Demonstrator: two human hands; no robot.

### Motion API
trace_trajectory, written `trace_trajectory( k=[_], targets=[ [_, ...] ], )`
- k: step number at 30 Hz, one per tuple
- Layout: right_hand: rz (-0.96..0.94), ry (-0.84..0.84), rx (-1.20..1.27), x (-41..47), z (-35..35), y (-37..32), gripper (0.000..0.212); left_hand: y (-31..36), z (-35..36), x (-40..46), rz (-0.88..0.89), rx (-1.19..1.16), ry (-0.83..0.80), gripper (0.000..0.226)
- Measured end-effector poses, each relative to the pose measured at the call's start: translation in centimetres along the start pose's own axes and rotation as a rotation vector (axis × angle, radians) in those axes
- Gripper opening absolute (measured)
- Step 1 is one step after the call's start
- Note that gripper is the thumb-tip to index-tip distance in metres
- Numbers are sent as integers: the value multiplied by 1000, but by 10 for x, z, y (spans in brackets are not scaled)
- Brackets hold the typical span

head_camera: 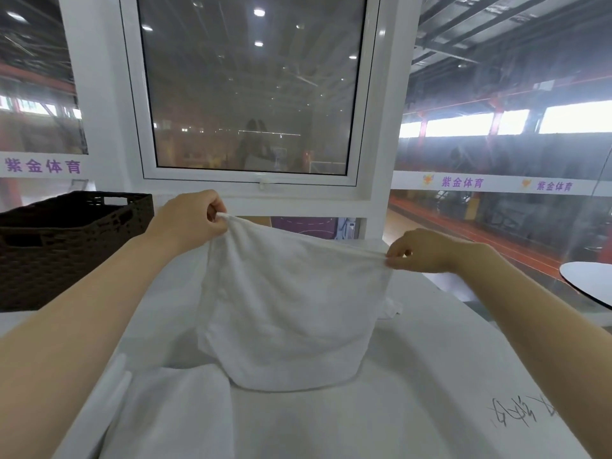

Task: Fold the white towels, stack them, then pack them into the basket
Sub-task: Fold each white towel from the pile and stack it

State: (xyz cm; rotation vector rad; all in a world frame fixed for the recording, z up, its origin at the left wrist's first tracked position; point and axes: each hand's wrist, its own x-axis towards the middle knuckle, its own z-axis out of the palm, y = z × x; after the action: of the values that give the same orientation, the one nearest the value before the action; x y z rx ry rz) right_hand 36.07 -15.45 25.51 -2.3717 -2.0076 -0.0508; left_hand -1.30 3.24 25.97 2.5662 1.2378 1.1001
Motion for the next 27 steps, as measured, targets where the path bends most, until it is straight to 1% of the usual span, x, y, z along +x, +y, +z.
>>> trace_trajectory(
  k=[2, 4, 5, 6, 7, 10, 12, 13, 16, 18, 20, 23, 25, 27],
  targets=[
    [-51, 75, -55, 0, 2, 2, 27, -3, 0, 0, -9, -9, 7, 5],
    [-97, 288, -80, 0, -4, 3, 22, -3, -3, 0, -29, -36, 43, 5],
    [-96, 408, -15, 0, -8, 2, 21, -4, -3, 0, -44, -67, 67, 5],
    [-87, 505, 80, 0, -10, 1, 25, -4, -2, -1, -56, -95, 82, 4],
    [-54, 547, 171, 2, -10, 0, 30, -3, 0, -3, -62, -111, 80, 4],
    [-1, 503, 253, 3, -1, -5, 37, -2, 9, -11, -66, -100, 37, 4],
    [15, 581, 357, 0, -1, -7, 37, -3, 11, -13, -70, -125, 62, 3],
    [15, 607, 375, -1, -4, -9, 37, -3, 10, -13, -70, -135, 82, 3],
    [17, 554, 341, -2, -17, -11, 33, 1, 5, -10, -51, -144, 121, 5],
    [30, 571, 484, -3, -23, -10, 29, 6, 3, -8, -61, -200, 157, 8],
    [24, 580, 715, -8, -30, -12, 26, 13, 1, -6, -100, -298, 183, 10],
    [8, 558, 986, -15, -34, -20, 24, 17, 2, -5, -197, -526, 176, 12],
    [18, 522, 1071, -19, -34, -21, 24, 18, 6, -7, -241, -634, 155, 10],
    [24, 472, 1122, -23, -31, -21, 23, 18, 10, -8, -251, -644, 149, 12]
  ],
)
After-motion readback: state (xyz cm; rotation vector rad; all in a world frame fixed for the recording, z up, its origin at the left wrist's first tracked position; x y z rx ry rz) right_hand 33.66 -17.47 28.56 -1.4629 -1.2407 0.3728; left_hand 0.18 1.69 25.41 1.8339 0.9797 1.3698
